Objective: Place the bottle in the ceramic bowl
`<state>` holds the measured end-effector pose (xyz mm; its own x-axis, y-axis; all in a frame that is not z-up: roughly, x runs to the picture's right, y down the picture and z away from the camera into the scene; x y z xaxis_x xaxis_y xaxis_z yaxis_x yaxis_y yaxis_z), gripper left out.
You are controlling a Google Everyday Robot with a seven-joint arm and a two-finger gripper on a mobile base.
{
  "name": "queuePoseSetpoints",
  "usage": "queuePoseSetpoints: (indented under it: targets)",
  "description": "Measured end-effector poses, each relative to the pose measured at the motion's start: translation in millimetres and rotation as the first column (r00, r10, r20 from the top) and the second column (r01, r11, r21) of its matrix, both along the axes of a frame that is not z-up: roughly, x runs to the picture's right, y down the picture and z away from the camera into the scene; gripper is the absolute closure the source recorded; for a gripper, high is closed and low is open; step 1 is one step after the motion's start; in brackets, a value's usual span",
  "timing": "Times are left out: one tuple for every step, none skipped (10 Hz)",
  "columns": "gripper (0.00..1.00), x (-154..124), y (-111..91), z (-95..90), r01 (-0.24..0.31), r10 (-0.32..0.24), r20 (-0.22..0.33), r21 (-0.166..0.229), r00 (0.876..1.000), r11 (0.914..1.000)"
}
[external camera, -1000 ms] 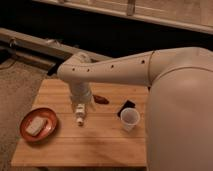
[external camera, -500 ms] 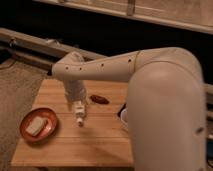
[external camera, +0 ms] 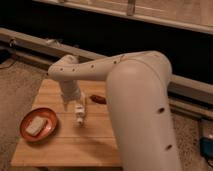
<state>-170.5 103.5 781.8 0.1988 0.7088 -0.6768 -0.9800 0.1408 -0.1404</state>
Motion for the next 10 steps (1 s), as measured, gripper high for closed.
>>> queuePoseSetpoints:
  targets:
    - [0.35,-1,2,8.5,0.008,-0.008,-0.005,-0.004,1.0,1.0]
    - [0.35,-1,3,16.3,0.015,-0.015,-0.009,-0.009,1.0,0.9998]
    - [0.35,-1,4,21.5,0.022,-0.022,-0.012,-0.011,1.0,0.9997]
    - [0.35,-5,6,26.8,0.033,-0.033,-0.012,-0.014,0.999,0.9994]
    - [0.35,-7,8,33.6,0.045,-0.045,-0.016,-0.017,0.999,0.9989]
    - [0.35,-8,9,41.4,0.05,-0.05,-0.024,-0.021,0.998,0.9986]
    - [0.35,-6,8,49.9,0.055,-0.055,-0.033,-0.022,0.998,0.9983]
    - [0.35,-5,8,60.8,0.057,-0.058,-0.042,-0.027,0.997,0.998]
    - [0.35,-5,7,70.3,0.059,-0.06,-0.05,-0.032,0.997,0.9978]
    - [0.35,-4,7,77.6,0.056,-0.058,-0.057,-0.038,0.997,0.9977]
